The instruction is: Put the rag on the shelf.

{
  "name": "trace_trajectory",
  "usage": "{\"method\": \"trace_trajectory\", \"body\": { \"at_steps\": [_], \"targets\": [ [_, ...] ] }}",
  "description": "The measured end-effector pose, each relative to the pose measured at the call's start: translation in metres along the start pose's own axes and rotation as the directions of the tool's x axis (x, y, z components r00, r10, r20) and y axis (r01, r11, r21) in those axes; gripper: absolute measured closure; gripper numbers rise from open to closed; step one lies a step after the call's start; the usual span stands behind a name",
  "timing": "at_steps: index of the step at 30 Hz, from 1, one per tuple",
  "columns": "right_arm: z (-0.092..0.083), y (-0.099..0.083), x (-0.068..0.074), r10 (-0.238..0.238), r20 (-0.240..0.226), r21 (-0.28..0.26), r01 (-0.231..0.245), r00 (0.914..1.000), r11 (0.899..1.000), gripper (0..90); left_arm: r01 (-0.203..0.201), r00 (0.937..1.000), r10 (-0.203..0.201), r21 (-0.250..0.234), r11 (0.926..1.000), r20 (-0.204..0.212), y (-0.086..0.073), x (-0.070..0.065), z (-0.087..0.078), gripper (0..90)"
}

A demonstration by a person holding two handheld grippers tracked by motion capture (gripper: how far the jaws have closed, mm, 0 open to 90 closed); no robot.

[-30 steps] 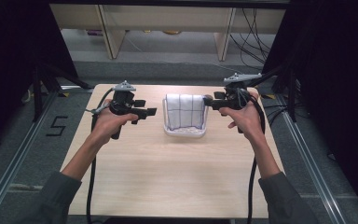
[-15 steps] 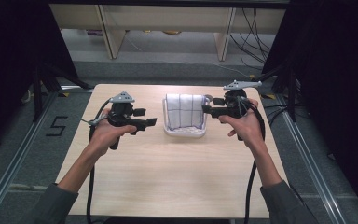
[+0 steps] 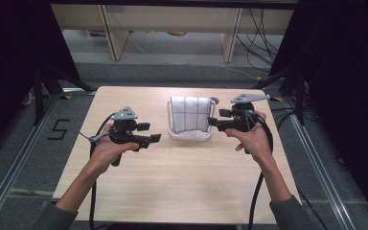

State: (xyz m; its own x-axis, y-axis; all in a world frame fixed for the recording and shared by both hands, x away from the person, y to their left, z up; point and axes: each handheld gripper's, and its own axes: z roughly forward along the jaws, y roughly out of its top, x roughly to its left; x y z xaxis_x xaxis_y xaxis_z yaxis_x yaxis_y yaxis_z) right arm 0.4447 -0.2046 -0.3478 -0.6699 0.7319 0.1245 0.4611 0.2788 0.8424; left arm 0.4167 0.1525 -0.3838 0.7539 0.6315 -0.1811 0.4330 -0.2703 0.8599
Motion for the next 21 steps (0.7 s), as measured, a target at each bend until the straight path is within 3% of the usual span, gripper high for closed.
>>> {"method": "trace_trajectory", "body": {
  "at_steps": [5, 6, 7, 8, 9, 11, 12, 17, 19, 20, 21],
  "targets": [
    [0.0, -0.008, 0.004, 0.015, -0.015, 0.012, -0.015, 0.9998, 1.0, 39.2, -0.002, 0.9999, 0.002, -0.001, 1.0, 0.014, -0.01, -0.003, -0.001, 32.2],
    [0.001, -0.009, 0.003, -0.001, -0.021, 0.008, 0.001, 0.9998, 1.0, 39.1, 0.003, 0.9998, -0.003, -0.003, 1.0, 0.018, -0.012, -0.004, -0.002, 32.1],
    [0.001, -0.011, 0.004, 0.016, -0.008, 0.01, -0.015, 0.9998, 1.0, 38.9, 0.002, 0.9998, -0.002, -0.008, 1.0, 0.02, -0.013, -0.004, -0.002, 32.0],
    [0.001, -0.012, 0.004, 0.0, -0.018, 0.017, 0.001, 0.9998, 1.0, 38.8, 0.0, 0.9998, 0.0, -0.01, 1.0, 0.02, -0.016, -0.004, -0.002, 31.9],
    [0.001, -0.014, 0.006, 0.023, -0.023, 0.025, -0.023, 0.9995, 0.999, 38.6, 0.0, 0.9999, 0.0, -0.01, 0.9999, 0.011, -0.018, -0.005, -0.002, 31.7],
    [0.003, -0.016, 0.006, 0.018, -0.026, 0.023, -0.018, 0.9995, 1.0, 38.3, -0.009, 0.9999, 0.009, 0.0, 1.0, 0.007, -0.021, -0.005, -0.002, 31.2],
    [0.004, -0.017, 0.005, -0.006, -0.022, 0.01, 0.006, 0.9997, 1.0, 38.2, -0.009, 0.9998, 0.009, 0.001, 1.0, 0.017, -0.023, -0.005, -0.001, 31.0],
    [0.006, -0.024, 0.009, 0.01, -0.018, 0.035, -0.009, 0.9998, 0.999, 37.2, -0.009, 0.9998, 0.009, 0.003, 1.0, 0.015, -0.032, -0.005, -0.002, 30.4],
    [0.008, -0.027, 0.008, -0.006, -0.03, 0.028, 0.007, 0.9995, 1.0, 37.0, -0.01, 0.9998, 0.01, 0.005, 0.9999, 0.018, -0.034, -0.005, -0.002, 30.4],
    [0.008, -0.029, 0.011, 0.022, -0.03, 0.035, -0.021, 0.9993, 0.999, 37.0, -0.01, 0.9999, 0.01, 0.003, 0.9999, 0.01, -0.036, -0.006, -0.002, 30.3],
    [0.008, -0.031, 0.01, 0.008, -0.032, 0.03, -0.007, 0.9995, 1.0, 36.9, -0.011, 0.9999, 0.01, 0.016, 0.9998, 0.01, -0.037, -0.006, -0.003, 30.2]
  ]
}}
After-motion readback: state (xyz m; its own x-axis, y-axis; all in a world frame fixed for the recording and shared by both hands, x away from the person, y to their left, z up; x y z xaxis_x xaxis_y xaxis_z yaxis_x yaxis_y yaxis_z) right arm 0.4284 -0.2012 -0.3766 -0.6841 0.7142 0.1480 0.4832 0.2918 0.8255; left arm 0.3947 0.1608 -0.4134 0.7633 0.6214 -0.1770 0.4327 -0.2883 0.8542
